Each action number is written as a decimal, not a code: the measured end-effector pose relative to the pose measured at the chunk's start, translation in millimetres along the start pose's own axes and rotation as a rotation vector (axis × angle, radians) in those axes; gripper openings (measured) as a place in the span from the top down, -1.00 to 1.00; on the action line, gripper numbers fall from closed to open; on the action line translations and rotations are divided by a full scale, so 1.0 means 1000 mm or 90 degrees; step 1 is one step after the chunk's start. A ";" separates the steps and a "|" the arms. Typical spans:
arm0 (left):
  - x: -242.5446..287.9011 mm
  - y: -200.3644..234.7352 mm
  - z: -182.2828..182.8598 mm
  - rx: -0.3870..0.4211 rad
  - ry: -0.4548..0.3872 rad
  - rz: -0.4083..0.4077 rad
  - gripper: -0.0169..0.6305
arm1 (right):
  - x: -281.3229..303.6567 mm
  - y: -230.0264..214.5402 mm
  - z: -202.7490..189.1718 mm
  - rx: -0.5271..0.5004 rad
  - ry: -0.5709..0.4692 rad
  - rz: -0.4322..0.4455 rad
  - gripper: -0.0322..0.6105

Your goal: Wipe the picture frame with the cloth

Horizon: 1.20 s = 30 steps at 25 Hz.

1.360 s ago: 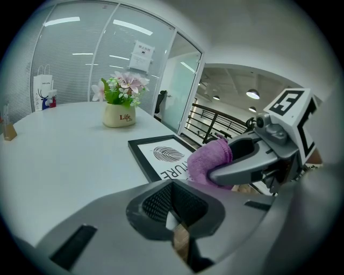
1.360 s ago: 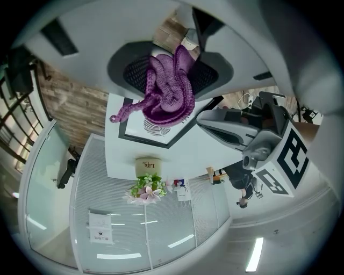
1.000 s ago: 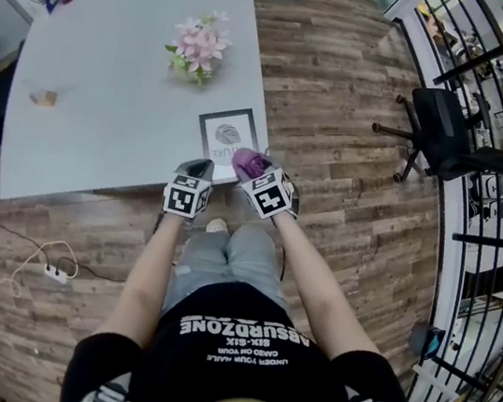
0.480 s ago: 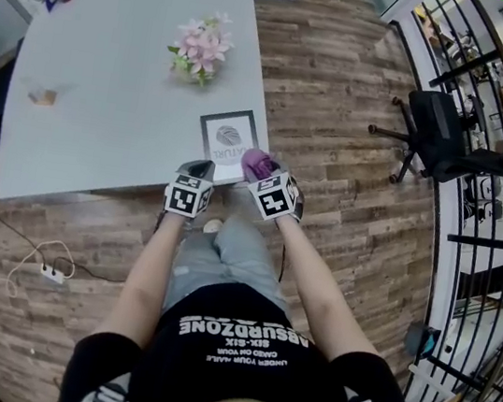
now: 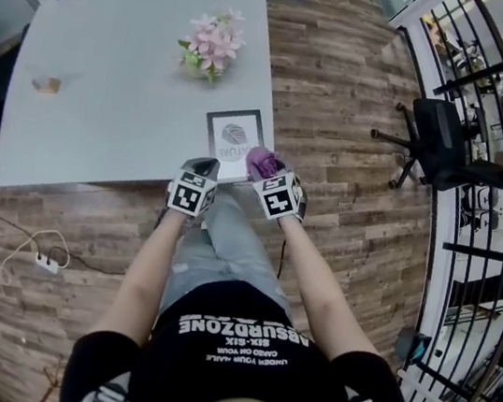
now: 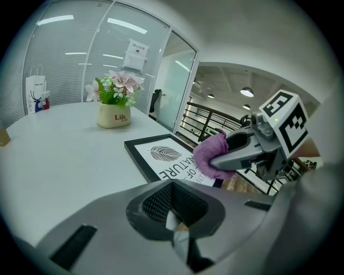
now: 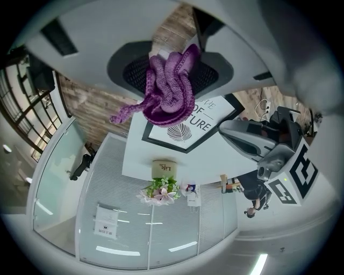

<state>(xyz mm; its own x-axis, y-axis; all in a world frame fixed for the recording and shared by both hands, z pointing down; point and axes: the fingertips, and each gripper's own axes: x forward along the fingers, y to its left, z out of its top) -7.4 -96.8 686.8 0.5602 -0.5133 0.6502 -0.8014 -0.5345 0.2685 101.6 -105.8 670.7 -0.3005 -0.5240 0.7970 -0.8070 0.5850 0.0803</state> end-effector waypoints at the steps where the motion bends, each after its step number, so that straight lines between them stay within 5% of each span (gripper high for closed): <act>1: 0.001 0.001 -0.001 0.002 -0.001 0.001 0.91 | 0.002 -0.001 0.001 -0.002 0.003 0.000 0.31; 30: -0.002 0.002 -0.001 -0.006 0.036 -0.071 0.91 | 0.070 -0.051 0.076 -0.037 0.043 0.008 0.28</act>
<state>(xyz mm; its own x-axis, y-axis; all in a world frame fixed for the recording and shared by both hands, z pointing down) -10.7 -96.0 687.1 0.6337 -0.4123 0.6545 -0.7367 -0.5798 0.3480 83.1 -219.1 676.6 -0.2735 -0.4753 0.8362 -0.7723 0.6267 0.1036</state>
